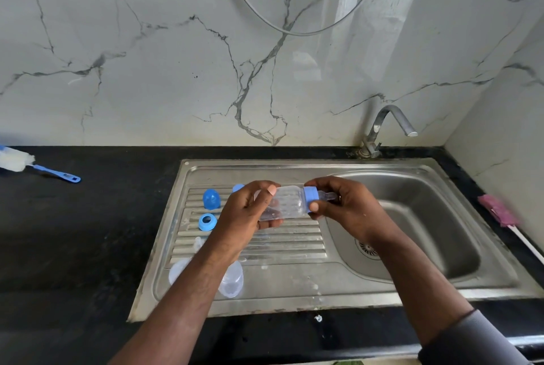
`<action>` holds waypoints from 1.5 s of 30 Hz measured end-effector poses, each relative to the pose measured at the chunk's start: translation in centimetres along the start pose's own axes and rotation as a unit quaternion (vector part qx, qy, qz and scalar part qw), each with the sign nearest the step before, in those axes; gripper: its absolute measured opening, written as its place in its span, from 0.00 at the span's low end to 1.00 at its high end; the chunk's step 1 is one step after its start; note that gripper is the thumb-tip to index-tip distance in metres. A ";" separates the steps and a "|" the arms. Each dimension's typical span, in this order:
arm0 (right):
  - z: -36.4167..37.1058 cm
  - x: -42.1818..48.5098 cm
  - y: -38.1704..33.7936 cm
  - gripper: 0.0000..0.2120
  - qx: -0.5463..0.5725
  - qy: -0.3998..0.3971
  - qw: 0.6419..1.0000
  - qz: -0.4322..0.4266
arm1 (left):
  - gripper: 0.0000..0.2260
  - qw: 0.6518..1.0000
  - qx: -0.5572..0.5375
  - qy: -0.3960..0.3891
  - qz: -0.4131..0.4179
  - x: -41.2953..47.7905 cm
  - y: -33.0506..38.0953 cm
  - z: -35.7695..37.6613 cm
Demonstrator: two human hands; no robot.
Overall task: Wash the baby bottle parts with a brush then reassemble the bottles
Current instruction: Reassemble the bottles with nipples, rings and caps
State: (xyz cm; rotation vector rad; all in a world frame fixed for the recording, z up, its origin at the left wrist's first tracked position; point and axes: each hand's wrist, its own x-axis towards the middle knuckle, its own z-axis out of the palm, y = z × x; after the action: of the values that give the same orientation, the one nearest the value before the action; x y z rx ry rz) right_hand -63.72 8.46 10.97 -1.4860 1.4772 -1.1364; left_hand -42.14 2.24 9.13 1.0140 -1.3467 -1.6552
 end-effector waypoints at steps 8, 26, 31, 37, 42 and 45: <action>0.0 0.9 1.0 0.11 0.085 -0.017 0.995 0.059 | 0.11 0.983 0.145 -0.012 0.111 1.0 -0.6 -0.6; 2.6 4.1 2.8 0.19 -0.079 -0.066 0.995 0.008 | 0.26 0.906 0.412 -0.092 0.019 2.3 -2.7 -0.9; 2.8 4.8 3.4 0.17 0.002 -0.074 0.997 0.014 | 0.22 0.924 0.360 -0.131 -0.005 3.1 -3.0 -1.3; 5.0 6.3 5.2 0.17 0.062 -0.032 0.997 0.036 | 0.22 0.912 0.401 -0.087 0.022 4.9 -4.0 -2.1; 6.3 9.6 5.2 0.16 0.101 -0.047 0.989 0.097 | 0.25 0.908 0.415 0.015 0.053 6.8 -5.3 -3.1; 7.3 12.1 6.8 0.12 0.182 0.034 0.971 0.153 | 0.22 0.940 0.338 0.044 0.015 7.1 -5.5 -4.5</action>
State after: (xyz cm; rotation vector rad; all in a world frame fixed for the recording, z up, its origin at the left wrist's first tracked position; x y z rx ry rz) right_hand -59.87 -4.64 3.19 -0.9425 1.3939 -1.1975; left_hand -41.21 -5.14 2.33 1.4172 -1.9120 -1.1075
